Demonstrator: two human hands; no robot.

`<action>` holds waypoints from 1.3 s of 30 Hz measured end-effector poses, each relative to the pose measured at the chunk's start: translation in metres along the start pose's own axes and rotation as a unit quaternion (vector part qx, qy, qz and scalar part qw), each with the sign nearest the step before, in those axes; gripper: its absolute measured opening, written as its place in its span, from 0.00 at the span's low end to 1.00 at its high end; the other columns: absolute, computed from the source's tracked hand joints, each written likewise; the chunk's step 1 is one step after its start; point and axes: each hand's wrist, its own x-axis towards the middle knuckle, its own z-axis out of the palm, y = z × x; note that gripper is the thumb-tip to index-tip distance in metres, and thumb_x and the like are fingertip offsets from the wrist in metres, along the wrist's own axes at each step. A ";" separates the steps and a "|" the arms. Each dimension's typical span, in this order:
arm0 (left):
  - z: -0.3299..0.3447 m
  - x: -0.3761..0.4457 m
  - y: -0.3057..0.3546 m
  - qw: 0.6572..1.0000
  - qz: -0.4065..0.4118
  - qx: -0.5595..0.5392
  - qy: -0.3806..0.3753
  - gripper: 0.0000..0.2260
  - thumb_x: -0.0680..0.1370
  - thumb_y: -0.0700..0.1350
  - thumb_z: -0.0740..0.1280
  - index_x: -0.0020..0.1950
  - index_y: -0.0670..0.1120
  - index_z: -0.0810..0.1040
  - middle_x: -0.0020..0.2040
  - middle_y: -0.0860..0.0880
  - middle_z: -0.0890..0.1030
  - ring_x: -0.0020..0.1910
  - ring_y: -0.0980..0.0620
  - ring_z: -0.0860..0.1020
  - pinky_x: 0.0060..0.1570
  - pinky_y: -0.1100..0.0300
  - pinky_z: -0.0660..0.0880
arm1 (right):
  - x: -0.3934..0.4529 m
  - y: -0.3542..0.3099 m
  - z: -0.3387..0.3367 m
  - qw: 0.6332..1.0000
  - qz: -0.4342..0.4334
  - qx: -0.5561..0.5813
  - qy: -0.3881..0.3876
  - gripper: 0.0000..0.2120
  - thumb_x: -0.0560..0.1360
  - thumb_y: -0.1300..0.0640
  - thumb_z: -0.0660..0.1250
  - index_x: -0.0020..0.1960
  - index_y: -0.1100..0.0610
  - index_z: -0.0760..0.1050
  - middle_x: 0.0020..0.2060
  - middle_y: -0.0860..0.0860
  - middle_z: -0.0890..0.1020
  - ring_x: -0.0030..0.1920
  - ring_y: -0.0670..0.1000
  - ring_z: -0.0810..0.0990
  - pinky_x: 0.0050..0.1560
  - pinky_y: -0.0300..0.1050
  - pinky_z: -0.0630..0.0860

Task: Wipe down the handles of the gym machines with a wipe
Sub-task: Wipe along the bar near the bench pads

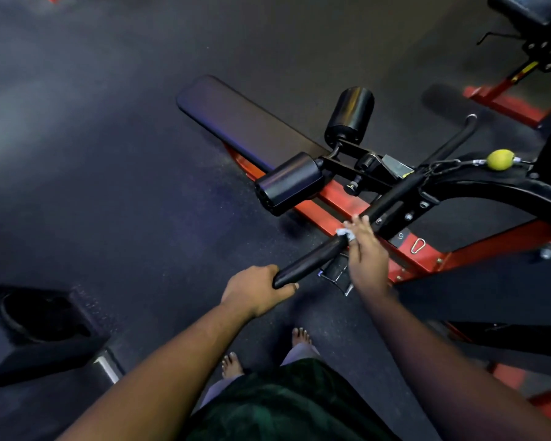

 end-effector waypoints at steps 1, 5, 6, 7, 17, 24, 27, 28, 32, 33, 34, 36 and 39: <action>0.000 0.000 -0.001 1.000 -0.001 0.003 0.000 0.21 0.75 0.72 0.61 0.51 0.56 0.76 0.40 0.54 0.79 0.37 0.55 0.78 0.36 0.57 0.75 | -0.009 0.000 0.001 0.999 -0.028 0.007 -0.018 0.19 0.81 0.69 0.61 0.68 0.59 0.79 0.72 0.52 0.74 0.77 0.51 0.66 0.77 0.40 0.60; -0.001 0.002 -0.003 1.000 -0.003 0.010 -0.002 0.20 0.76 0.71 0.61 0.52 0.56 0.76 0.40 0.54 0.79 0.37 0.55 0.78 0.36 0.57 0.75 | 0.023 0.034 -0.014 0.994 -0.081 -0.017 -0.068 0.25 0.76 0.75 0.60 0.68 0.59 0.78 0.73 0.50 0.71 0.77 0.54 0.66 0.77 0.37 0.57; -0.002 0.002 -0.003 1.000 -0.004 0.010 -0.002 0.20 0.76 0.71 0.61 0.52 0.56 0.76 0.40 0.54 0.79 0.37 0.55 0.78 0.35 0.57 0.74 | 0.041 0.045 -0.019 0.997 -0.054 -0.025 -0.058 0.25 0.76 0.76 0.60 0.67 0.58 0.79 0.73 0.51 0.71 0.76 0.54 0.67 0.77 0.35 0.57; -0.002 0.002 -0.003 1.000 -0.006 0.007 -0.004 0.20 0.76 0.71 0.62 0.52 0.56 0.76 0.40 0.54 0.79 0.37 0.55 0.78 0.35 0.57 0.74 | 0.060 0.055 -0.025 0.999 -0.016 -0.031 -0.040 0.25 0.77 0.75 0.59 0.67 0.57 0.80 0.73 0.53 0.73 0.76 0.55 0.68 0.77 0.36 0.58; -0.004 0.003 -0.001 1.000 -0.009 0.006 -0.015 0.18 0.77 0.70 0.62 0.52 0.56 0.75 0.40 0.54 0.78 0.36 0.55 0.77 0.33 0.58 0.70 | 0.013 0.007 0.013 0.997 0.053 0.043 0.024 0.17 0.83 0.64 0.59 0.70 0.58 0.77 0.75 0.52 0.70 0.78 0.48 0.62 0.75 0.32 0.56; 0.000 0.005 -0.004 1.000 -0.006 0.017 -0.015 0.19 0.77 0.71 0.61 0.54 0.57 0.74 0.40 0.54 0.78 0.37 0.56 0.78 0.34 0.57 0.73 | 0.037 0.041 0.002 0.997 0.060 0.029 0.028 0.24 0.79 0.73 0.58 0.70 0.59 0.77 0.74 0.55 0.71 0.77 0.52 0.66 0.76 0.36 0.58; 0.001 0.003 -0.003 1.000 -0.008 0.017 -0.017 0.19 0.77 0.71 0.61 0.53 0.57 0.73 0.39 0.54 0.78 0.36 0.55 0.77 0.35 0.56 0.73 | 0.091 0.068 -0.002 0.982 0.173 0.025 0.077 0.21 0.80 0.70 0.58 0.69 0.60 0.78 0.72 0.59 0.74 0.74 0.56 0.71 0.73 0.37 0.62; 0.002 0.002 -0.002 1.000 -0.008 0.017 -0.018 0.19 0.76 0.72 0.61 0.52 0.57 0.73 0.39 0.54 0.78 0.36 0.55 0.78 0.35 0.57 0.74 | 0.108 0.075 -0.005 0.975 0.202 0.023 0.087 0.19 0.81 0.68 0.59 0.69 0.61 0.78 0.71 0.60 0.75 0.73 0.57 0.73 0.71 0.37 0.63; 0.006 -0.001 0.000 1.000 -0.006 0.008 -0.021 0.18 0.77 0.70 0.61 0.54 0.57 0.74 0.39 0.55 0.78 0.36 0.57 0.77 0.33 0.58 0.71 | 0.165 0.094 -0.023 0.957 0.278 -0.035 0.078 0.15 0.83 0.61 0.61 0.67 0.61 0.79 0.65 0.63 0.80 0.66 0.63 0.77 0.64 0.48 0.71; 0.007 -0.001 0.000 1.000 -0.005 0.005 -0.021 0.18 0.77 0.70 0.61 0.54 0.58 0.73 0.39 0.55 0.78 0.36 0.57 0.77 0.33 0.58 0.71 | 0.172 0.095 -0.026 0.956 0.276 -0.061 0.074 0.14 0.82 0.60 0.62 0.64 0.61 0.80 0.60 0.65 0.82 0.62 0.65 0.79 0.60 0.52 0.74; 0.007 -0.001 0.000 1.000 -0.004 0.003 -0.022 0.18 0.77 0.70 0.61 0.54 0.58 0.73 0.39 0.55 0.78 0.36 0.57 0.77 0.33 0.58 0.70 | 0.175 0.095 -0.028 0.957 0.266 -0.091 0.069 0.12 0.81 0.60 0.62 0.60 0.61 0.81 0.56 0.66 0.82 0.58 0.67 0.80 0.56 0.54 0.75; 0.009 -0.001 -0.001 1.000 -0.004 -0.008 -0.025 0.17 0.77 0.70 0.62 0.53 0.58 0.73 0.39 0.54 0.78 0.36 0.57 0.77 0.33 0.58 0.70 | 0.176 0.096 -0.032 0.959 0.239 -0.142 0.062 0.10 0.80 0.58 0.64 0.57 0.61 0.80 0.52 0.66 0.82 0.55 0.68 0.80 0.53 0.57 0.76; 0.010 0.000 -0.002 0.999 -0.001 -0.021 -0.028 0.16 0.77 0.70 0.62 0.53 0.59 0.74 0.39 0.54 0.79 0.36 0.58 0.78 0.33 0.59 0.70 | 0.173 0.100 -0.034 0.957 0.217 -0.186 0.053 0.11 0.81 0.54 0.65 0.58 0.58 0.81 0.50 0.65 0.83 0.53 0.67 0.81 0.52 0.56 0.77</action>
